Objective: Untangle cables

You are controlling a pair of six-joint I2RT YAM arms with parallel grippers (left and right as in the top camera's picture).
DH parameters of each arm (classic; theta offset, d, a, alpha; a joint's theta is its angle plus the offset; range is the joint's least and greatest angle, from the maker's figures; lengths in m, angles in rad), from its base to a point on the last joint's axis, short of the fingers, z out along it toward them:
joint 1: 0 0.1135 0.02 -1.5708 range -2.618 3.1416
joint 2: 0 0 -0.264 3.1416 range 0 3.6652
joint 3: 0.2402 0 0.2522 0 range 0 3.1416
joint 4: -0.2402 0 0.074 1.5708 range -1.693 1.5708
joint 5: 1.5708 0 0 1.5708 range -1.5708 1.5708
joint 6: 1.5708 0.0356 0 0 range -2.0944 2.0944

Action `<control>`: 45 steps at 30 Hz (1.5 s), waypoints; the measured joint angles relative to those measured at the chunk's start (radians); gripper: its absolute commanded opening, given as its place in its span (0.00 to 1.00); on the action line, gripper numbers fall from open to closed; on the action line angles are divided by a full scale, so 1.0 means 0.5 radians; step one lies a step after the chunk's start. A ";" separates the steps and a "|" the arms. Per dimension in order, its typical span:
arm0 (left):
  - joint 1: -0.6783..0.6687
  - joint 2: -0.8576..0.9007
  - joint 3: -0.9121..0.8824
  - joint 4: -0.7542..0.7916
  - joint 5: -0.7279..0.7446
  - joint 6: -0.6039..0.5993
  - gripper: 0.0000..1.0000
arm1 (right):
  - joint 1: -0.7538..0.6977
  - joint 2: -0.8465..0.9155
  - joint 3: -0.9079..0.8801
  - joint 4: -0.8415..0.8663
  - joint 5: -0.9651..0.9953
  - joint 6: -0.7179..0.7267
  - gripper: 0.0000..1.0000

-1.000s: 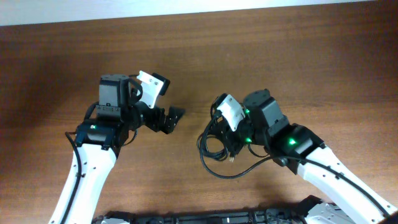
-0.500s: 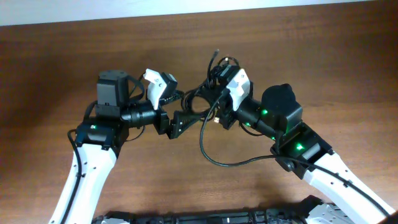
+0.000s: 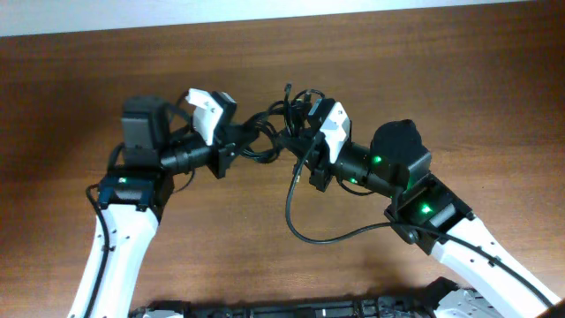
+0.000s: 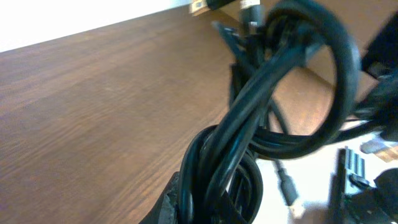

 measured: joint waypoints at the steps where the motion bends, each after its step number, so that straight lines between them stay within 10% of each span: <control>1: 0.093 0.000 0.000 0.009 0.010 -0.002 0.00 | 0.001 -0.050 0.000 0.032 -0.002 0.001 0.05; 6: 0.332 0.007 0.002 0.006 -0.147 -0.017 0.00 | 0.001 -0.275 0.001 0.062 -0.038 0.027 0.47; 13: 0.332 0.007 0.002 0.015 0.048 -0.018 0.00 | 0.001 -0.268 0.013 -0.291 0.362 0.031 0.59; 21: 0.330 0.007 0.001 0.420 1.037 0.073 0.00 | 0.001 -0.269 0.014 -0.417 0.457 0.027 0.65; 25: 0.328 0.007 0.000 0.598 1.300 0.081 0.00 | 0.001 -0.268 0.014 -0.337 0.230 0.039 0.60; 31: 0.200 0.007 0.000 0.649 1.312 0.082 0.00 | 0.001 -0.269 0.014 -0.246 0.044 0.132 0.04; 36: 0.200 0.007 0.000 0.650 1.312 0.082 0.00 | 0.000 -0.269 0.014 -0.233 -0.050 0.141 0.04; 39: 0.195 0.007 0.000 0.650 1.273 0.082 0.00 | 0.001 -0.268 0.013 -0.230 -0.067 0.138 0.42; 41: 0.183 0.007 0.000 0.650 1.273 0.082 0.00 | 0.001 -0.268 0.013 -0.154 -0.089 0.137 0.37; 43: 0.178 0.007 0.000 0.652 1.275 0.082 0.00 | 0.001 -0.265 0.013 -0.123 -0.089 0.140 0.04; 45: 0.146 0.007 0.000 0.652 1.267 0.082 0.00 | -0.001 -0.246 0.013 -0.109 -0.096 0.142 0.04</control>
